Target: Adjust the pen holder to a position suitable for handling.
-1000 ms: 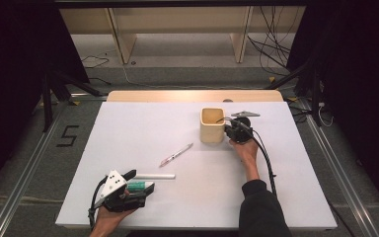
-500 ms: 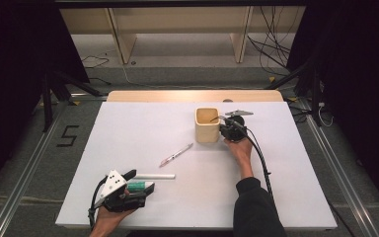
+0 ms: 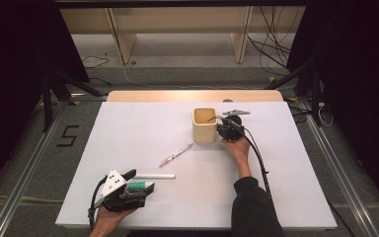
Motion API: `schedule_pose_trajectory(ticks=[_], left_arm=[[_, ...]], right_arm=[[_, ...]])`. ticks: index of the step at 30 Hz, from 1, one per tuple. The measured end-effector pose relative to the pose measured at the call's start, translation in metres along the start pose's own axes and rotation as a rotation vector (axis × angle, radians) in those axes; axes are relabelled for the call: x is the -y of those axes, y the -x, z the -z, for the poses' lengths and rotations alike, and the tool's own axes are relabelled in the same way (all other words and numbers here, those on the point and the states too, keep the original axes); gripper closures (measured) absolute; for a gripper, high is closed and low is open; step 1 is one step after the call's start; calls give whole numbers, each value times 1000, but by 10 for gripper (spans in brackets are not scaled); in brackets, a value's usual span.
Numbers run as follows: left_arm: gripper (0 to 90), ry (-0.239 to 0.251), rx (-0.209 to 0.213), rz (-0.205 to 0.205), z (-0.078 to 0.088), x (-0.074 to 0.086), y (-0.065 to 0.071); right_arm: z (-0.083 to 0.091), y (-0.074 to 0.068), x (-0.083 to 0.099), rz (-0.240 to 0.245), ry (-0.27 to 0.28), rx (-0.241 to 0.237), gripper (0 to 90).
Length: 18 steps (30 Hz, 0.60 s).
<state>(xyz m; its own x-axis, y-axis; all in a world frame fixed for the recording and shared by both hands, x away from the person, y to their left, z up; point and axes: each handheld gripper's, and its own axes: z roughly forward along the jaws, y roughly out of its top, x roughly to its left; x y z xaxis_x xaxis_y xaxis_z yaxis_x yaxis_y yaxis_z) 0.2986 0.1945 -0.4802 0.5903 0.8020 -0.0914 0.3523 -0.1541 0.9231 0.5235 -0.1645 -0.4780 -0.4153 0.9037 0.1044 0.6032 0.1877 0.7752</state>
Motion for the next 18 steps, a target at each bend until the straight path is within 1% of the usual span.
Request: schedule_pose_trajectory(ticks=[5,7,9,10,11,13,15,18], left_arm=[[171,-3,-2,-2,1,0,-1],[171,2,-4,3,2,0,-2],[171,-1,-7,9,2,0,-3],[171,2,-8,16,2,0,-4],[171,1,-7,17,2,0,-4],[171,-5,-8,12,2,-1,-4],[171,-4,-7,19,2,-1,-5],[171,-8,-11,23,3,-3,-8]], right_arm=[[1,1,0,-1,4,-6,900],[3,1,0,7,8,-8,900],[7,2,-1,5,15,-11,870],[10,3,0,10,20,-15,862],[17,6,0,18,23,-12,838],[25,9,2,24,37,-14,811],[35,14,5,15,48,-17,766],[50,19,10,19,60,-24,701]])
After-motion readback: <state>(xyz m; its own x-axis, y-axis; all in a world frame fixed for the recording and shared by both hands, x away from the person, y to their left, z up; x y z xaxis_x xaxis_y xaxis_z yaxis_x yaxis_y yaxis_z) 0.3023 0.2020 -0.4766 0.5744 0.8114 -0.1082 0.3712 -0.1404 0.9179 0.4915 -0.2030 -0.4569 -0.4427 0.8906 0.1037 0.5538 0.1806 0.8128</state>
